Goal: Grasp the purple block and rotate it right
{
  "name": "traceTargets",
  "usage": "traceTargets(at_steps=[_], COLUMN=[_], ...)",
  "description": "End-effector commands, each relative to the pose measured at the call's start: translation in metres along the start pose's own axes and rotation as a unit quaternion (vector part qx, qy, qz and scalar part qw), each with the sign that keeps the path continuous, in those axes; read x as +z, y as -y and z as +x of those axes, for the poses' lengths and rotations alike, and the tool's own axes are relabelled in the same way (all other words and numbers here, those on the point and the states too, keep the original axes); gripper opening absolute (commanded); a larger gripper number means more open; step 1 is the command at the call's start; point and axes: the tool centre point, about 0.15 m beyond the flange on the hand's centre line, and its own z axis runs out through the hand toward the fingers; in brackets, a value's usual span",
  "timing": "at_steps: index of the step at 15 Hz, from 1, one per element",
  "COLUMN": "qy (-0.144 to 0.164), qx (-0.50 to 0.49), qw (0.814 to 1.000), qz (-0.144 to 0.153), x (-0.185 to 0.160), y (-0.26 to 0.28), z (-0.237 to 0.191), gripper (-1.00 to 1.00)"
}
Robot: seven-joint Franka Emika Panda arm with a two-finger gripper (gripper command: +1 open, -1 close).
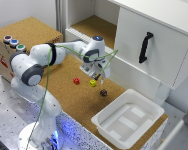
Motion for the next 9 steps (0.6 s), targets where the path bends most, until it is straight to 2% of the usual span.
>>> traceTargets(at_steps=[1, 3, 8, 9], qy=[0.022, 0.021, 0.033, 0.033], qx=[-0.038, -0.055, -0.045, -0.041], qw=[0.998, 0.998, 0.997, 0.998], qz=[0.046, 0.038, 0.046, 0.042], x=[0.071, 0.08, 0.096, 0.096], y=[-0.011, -0.002, 0.007, 0.007], z=[0.034, 0.035, 0.033, 0.034], gripper=[1.0, 1.0, 1.0, -1.0])
